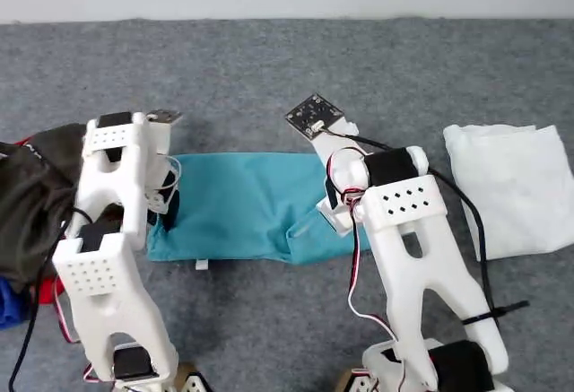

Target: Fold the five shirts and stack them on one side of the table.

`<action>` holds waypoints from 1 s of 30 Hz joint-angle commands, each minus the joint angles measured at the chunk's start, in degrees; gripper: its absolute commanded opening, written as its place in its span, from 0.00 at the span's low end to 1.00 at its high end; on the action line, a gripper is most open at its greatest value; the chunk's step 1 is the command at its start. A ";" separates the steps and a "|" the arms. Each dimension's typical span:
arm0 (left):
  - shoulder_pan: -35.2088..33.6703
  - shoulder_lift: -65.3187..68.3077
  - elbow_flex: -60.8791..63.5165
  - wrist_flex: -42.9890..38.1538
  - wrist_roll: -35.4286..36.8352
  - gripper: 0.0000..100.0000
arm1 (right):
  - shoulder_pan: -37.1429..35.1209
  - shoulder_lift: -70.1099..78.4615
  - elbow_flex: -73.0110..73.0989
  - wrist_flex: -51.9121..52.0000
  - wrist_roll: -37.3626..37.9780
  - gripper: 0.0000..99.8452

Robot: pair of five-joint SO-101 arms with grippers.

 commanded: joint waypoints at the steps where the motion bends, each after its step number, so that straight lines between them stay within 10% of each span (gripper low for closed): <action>1: 0.44 1.41 -1.27 0.88 0.26 0.01 | 0.13 -2.07 1.05 -0.04 0.53 0.18; 13: -3.87 1.14 -9.27 11.25 0.97 0.01 | 0.75 -2.07 3.16 -0.04 0.62 0.18; 30: -7.91 -2.55 -11.65 11.25 3.69 0.01 | 19.21 -2.15 3.08 -2.95 5.80 0.18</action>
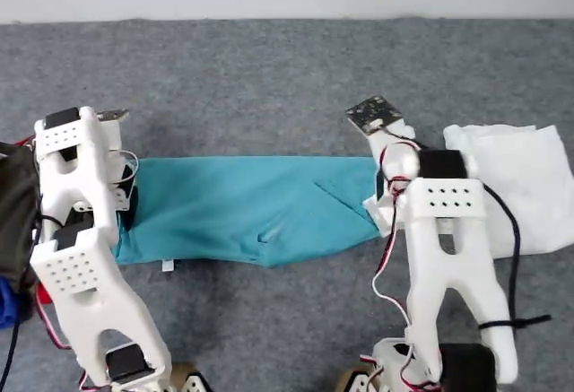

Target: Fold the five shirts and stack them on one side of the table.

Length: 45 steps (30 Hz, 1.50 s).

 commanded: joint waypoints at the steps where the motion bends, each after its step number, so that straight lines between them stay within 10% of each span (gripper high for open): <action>1: 5.01 -4.13 -2.24 1.67 2.46 0.01 | 3.91 -1.98 -0.26 -2.59 0.70 0.18; 25: 52.66 -19.34 -3.38 1.49 4.40 0.01 | 16.22 -1.54 6.51 -7.78 0.79 0.18; 45: 62.68 3.08 -35.12 1.41 4.84 0.01 | 25.19 -1.54 7.91 -9.27 0.79 0.18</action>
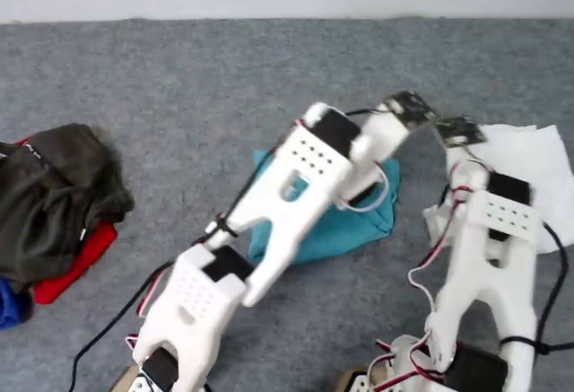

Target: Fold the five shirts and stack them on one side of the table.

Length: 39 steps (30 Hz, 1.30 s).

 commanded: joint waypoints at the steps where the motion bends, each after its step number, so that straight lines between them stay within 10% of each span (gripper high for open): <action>1: 1.32 2.64 -6.02 0.97 0.53 0.01 | 5.41 -1.54 -0.62 -1.10 0.53 0.18; 39: 6.24 17.05 -21.67 -3.96 0.44 0.06 | 7.08 -1.54 -0.26 0.13 2.81 0.18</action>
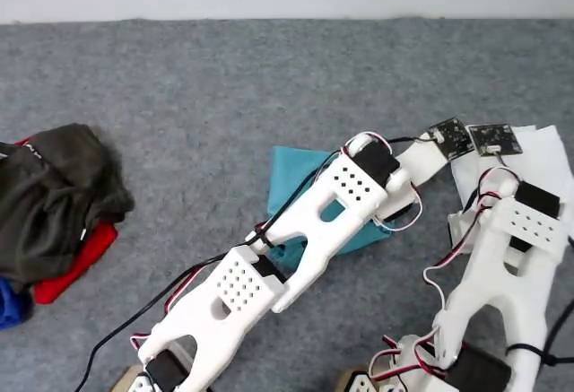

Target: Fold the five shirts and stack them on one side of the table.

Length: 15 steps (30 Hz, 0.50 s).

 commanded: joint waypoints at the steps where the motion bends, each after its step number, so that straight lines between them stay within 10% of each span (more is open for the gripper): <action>1: 0.44 -0.62 -5.41 3.87 0.44 0.09 | 0.40 -1.54 -0.26 0.92 0.62 0.18; 15: -4.92 -2.99 -25.89 7.74 0.53 0.22 | 0.40 -2.07 -0.26 2.77 0.62 0.18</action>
